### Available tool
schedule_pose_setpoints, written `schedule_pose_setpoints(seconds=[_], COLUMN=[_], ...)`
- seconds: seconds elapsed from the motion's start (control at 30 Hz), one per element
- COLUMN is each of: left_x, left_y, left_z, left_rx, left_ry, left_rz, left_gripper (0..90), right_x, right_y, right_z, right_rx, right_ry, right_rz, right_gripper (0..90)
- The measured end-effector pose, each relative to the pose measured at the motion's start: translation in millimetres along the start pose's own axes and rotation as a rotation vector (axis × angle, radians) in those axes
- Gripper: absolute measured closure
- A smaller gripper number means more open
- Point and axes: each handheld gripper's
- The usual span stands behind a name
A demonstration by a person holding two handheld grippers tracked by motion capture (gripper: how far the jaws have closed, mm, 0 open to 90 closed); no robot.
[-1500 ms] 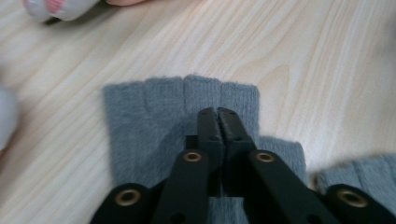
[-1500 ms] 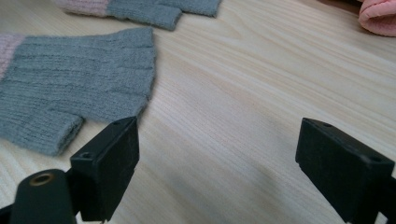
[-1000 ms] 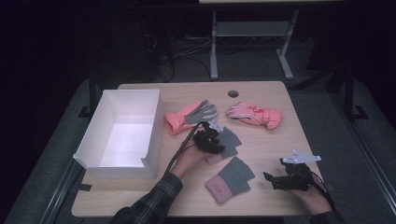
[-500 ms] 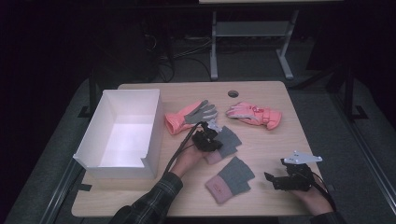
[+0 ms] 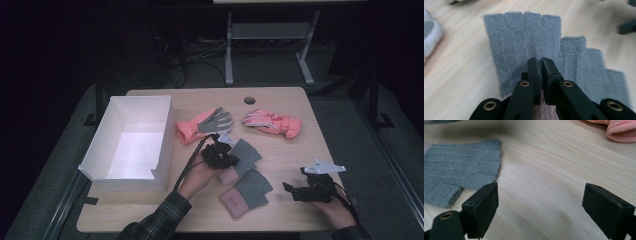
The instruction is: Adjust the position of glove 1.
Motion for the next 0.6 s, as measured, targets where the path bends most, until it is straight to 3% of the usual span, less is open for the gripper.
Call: schedule_pose_setpoints(seconds=[0.17, 0.27, 0.43, 0.6], left_x=[-14.3, -19.1, -19.4, -12.2], left_y=[-17.3, -29.4, -43.1, -53.3], left_z=[-9.1, -13.5, -15.3, -14.3], left_rx=[-0.025, -0.003, 0.016, 0.008], left_ry=[-0.001, -0.003, 0.013, 0.038], left_rz=[-0.028, -0.035, -0.034, -0.050], left_gripper=[85.8, 85.7, 85.7, 85.6], right_x=[1.7, 2.3, 3.5, 3.2], right_y=[1.0, 1.0, 1.3, 0.1], right_z=[0.9, 1.1, 1.8, 1.6], right_rx=[-0.005, -0.003, -0.005, -0.006], right_ry=[0.004, 0.007, 0.009, 0.009], right_rz=[0.005, 0.006, 0.008, 0.007], right_gripper=[13.1, 13.1, 13.1, 13.2])
Point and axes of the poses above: each handheld gripper's, and its own axes: x roughly forward along the jaws, z roughly out of its top, y roughly to its left, and after that the axes turned 11 degrees about z, right-handed
